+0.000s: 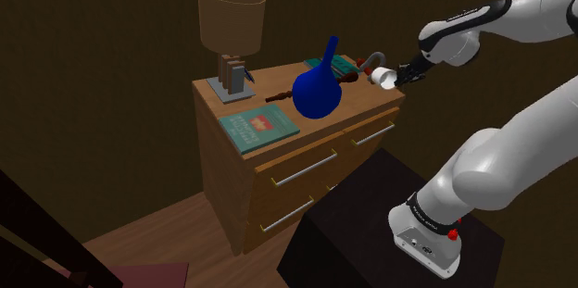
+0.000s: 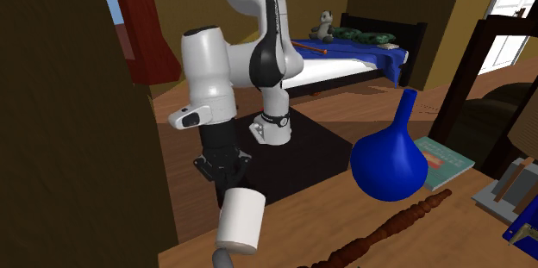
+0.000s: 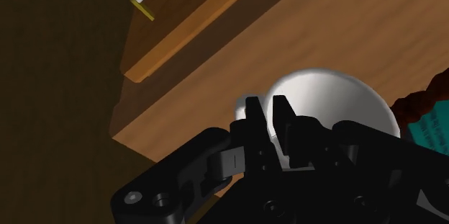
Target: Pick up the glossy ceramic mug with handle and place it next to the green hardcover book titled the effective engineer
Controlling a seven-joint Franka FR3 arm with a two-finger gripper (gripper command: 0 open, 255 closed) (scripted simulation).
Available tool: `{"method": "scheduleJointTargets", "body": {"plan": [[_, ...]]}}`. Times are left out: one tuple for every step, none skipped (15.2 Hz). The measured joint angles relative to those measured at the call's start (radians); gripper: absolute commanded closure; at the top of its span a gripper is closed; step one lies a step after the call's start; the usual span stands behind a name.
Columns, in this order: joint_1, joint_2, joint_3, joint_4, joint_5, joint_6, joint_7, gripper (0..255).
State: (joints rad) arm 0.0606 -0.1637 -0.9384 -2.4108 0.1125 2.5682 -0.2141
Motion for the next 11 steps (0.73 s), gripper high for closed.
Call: {"method": "scheduleJointTargets", "body": {"plan": [[-0.010, -0.015, 0.010, 0.006, -0.022, -0.015, 0.018, 255], [-0.020, -0.029, 0.020, 0.010, -0.042, -0.028, 0.033, 255], [-0.031, -0.044, 0.030, 0.012, -0.062, -0.041, 0.049, 255], [-0.031, -0.046, 0.032, 0.023, -0.065, -0.053, 0.053, 255], [-0.039, -0.057, 0.042, 0.027, -0.079, -0.065, 0.066, 255], [-0.045, -0.068, 0.051, 0.035, -0.092, -0.080, 0.078, 255], [-0.053, -0.080, 0.061, 0.040, -0.107, -0.095, 0.091, 255], [-0.057, -0.086, 0.067, 0.046, -0.114, -0.106, 0.099, 255], [-0.066, -0.100, 0.076, 0.051, -0.128, -0.122, 0.110, 255], [-0.070, -0.108, 0.085, 0.061, -0.137, -0.138, 0.120, 255], [-0.074, -0.115, 0.089, 0.067, -0.143, -0.149, 0.124, 255]]}}
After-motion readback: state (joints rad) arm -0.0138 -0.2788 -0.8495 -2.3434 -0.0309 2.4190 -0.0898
